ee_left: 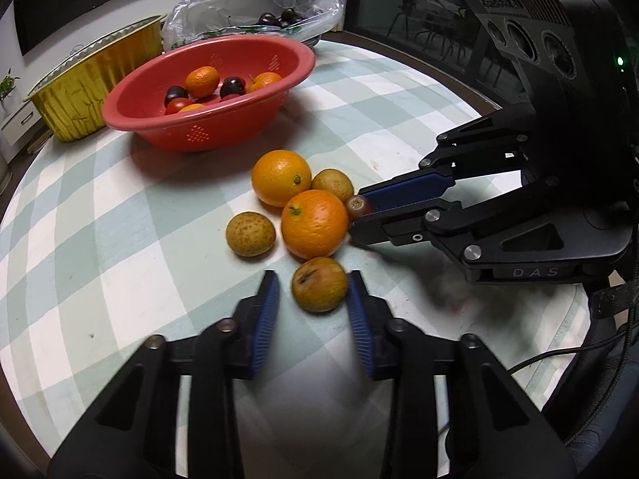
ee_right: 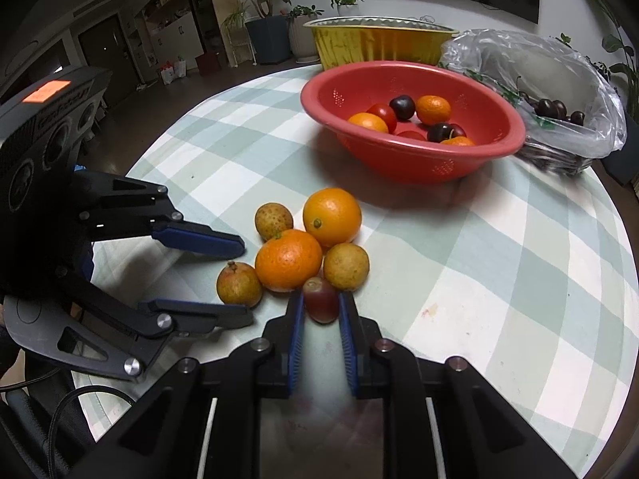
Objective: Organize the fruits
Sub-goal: 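Grasp a brown pear with the left gripper while the right gripper grasps a small red plum, then carry the pear and small plum in both grippers over the red colander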
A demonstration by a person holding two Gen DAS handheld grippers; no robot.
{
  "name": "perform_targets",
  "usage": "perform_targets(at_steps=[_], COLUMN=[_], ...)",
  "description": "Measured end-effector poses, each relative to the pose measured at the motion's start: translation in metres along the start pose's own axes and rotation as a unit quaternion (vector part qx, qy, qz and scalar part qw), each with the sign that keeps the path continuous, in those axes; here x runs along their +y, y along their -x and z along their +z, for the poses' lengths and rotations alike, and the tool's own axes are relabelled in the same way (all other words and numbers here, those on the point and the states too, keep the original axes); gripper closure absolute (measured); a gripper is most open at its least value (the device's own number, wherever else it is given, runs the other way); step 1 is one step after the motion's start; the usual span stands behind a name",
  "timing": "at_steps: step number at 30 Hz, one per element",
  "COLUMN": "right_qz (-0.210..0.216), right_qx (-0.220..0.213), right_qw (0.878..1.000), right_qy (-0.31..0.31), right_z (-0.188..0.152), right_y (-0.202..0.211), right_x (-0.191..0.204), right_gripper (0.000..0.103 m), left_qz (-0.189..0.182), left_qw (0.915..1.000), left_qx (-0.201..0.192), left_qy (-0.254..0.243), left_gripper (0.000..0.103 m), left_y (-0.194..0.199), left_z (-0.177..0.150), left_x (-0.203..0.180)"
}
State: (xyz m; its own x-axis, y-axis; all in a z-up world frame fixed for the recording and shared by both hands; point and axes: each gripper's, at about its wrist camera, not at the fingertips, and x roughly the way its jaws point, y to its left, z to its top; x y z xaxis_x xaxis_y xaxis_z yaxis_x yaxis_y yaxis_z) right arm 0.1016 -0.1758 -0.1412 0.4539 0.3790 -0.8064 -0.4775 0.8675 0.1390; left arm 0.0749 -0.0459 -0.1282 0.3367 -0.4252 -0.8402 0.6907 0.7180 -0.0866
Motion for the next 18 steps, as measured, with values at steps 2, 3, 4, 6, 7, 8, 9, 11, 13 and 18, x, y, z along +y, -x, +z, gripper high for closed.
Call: perform_targets(at_steps=[2, 3, 4, 6, 7, 8, 9, 11, 13, 18], right_qz=[0.0, 0.0, 0.001, 0.001, 0.001, 0.001, 0.001, 0.001, 0.001, 0.002], right_qx=[-0.001, -0.001, -0.001, -0.001, -0.002, -0.002, -0.002, -0.002, -0.002, -0.003], right_qw=[1.0, 1.0, 1.0, 1.0, 1.0, 1.0, 1.0, 1.0, 1.0, 1.0], right_qy=[-0.001, -0.001, -0.002, -0.002, -0.003, -0.003, -0.004, -0.004, -0.004, -0.005], right_z=[0.0, 0.0, 0.0, -0.001, -0.001, -0.001, -0.001, -0.001, -0.001, -0.001], right_y=[0.0, 0.001, 0.001, 0.001, 0.002, 0.002, 0.002, 0.003, 0.003, 0.004], right_x=[0.0, 0.0, 0.0, 0.0, 0.0, 0.0, 0.0, 0.0, 0.0, 0.0], right_gripper=[0.084, 0.084, 0.084, 0.084, 0.084, 0.084, 0.084, 0.084, 0.084, 0.084], left_qz=[0.002, 0.002, 0.001, 0.001, 0.001, 0.001, 0.002, 0.003, 0.003, 0.004], left_qw=[1.0, 1.0, 1.0, 1.0, 1.0, 1.0, 1.0, 1.0, 0.9999, 0.9997], left_qx=[0.0, -0.001, -0.001, -0.003, -0.003, -0.003, -0.004, -0.008, -0.012, -0.015], left_qy=[-0.003, -0.002, -0.001, 0.001, 0.001, 0.001, 0.002, 0.005, 0.009, 0.021], left_gripper=[0.076, 0.077, 0.077, 0.077, 0.077, 0.077, 0.077, 0.077, 0.077, 0.077], left_y=[-0.001, -0.001, -0.001, -0.001, 0.0, 0.0, 0.0, 0.002, 0.005, 0.01], left_z=[0.001, 0.0, 0.0, 0.0, 0.0, 0.0, 0.0, -0.001, -0.001, -0.003], left_x=[-0.001, -0.002, -0.002, -0.001, -0.001, -0.001, -0.001, -0.001, 0.001, 0.004])
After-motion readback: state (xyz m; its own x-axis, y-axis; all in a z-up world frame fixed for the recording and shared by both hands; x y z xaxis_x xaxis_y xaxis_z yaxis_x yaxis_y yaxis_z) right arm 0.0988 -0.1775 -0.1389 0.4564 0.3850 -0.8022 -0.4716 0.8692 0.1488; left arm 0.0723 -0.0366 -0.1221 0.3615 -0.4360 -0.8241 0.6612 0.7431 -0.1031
